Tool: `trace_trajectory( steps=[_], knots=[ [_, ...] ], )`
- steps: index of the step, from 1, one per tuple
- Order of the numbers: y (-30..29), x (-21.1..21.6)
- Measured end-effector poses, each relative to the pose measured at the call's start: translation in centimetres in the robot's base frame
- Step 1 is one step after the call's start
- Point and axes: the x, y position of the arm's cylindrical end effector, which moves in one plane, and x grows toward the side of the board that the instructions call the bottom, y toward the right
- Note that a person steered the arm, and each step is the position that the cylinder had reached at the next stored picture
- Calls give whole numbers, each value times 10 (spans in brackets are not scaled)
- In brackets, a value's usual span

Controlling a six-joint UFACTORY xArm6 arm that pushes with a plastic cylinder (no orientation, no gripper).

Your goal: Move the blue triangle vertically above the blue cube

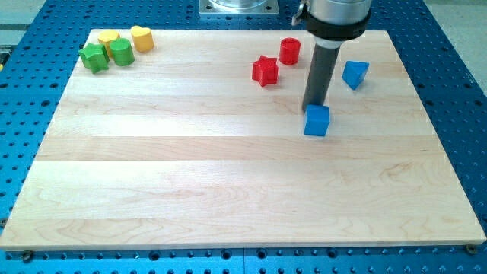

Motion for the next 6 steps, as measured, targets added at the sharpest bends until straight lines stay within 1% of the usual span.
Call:
trace_trajectory(
  steps=[1, 2, 3, 4, 5, 6],
  knots=[
    [69, 5],
    [158, 4],
    [190, -62],
    [153, -109],
    [91, -77],
    [35, -17]
  ],
)
